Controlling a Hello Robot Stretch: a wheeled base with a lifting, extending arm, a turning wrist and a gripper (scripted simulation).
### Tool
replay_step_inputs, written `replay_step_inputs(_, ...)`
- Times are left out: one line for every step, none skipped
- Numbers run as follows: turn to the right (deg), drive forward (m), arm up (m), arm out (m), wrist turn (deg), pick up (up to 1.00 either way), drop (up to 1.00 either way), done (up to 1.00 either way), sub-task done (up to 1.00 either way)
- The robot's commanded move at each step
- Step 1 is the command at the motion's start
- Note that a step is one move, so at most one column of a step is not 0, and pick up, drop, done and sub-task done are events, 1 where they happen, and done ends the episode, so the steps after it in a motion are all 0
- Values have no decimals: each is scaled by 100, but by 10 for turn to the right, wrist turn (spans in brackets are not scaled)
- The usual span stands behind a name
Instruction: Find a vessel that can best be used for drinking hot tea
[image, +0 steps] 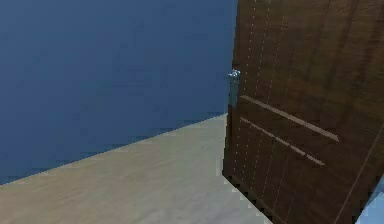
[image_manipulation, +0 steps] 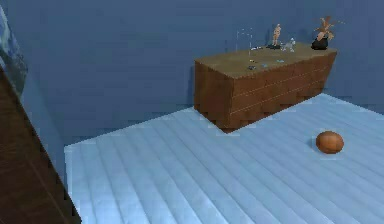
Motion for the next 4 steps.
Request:
replay_step_inputs(-90,0,0,0,0,0,0,0,0)
replay_step_inputs(0,100,0,0,0,0,0,0,0)
replay_step_inputs(0,60,0,0,0,0,0,0,0)
replay_step_inputs(450,0,0,0,0,0,0,0,0)
